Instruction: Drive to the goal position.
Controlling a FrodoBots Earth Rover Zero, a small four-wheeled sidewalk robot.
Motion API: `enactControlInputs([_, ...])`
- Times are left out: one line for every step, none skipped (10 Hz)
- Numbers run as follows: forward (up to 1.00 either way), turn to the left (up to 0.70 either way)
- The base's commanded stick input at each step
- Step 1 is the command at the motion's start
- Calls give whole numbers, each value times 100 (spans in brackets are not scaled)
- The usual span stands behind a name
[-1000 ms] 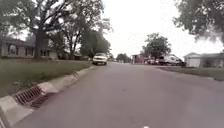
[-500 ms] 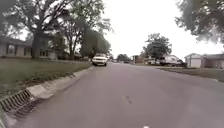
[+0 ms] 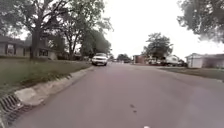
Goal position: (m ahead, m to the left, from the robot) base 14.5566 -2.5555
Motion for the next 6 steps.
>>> enactControlInputs([70, 0])
enactControlInputs([70, 0])
enactControlInputs([70, 0])
enactControlInputs([70, 0])
enactControlInputs([70, 0])
enactControlInputs([70, 0])
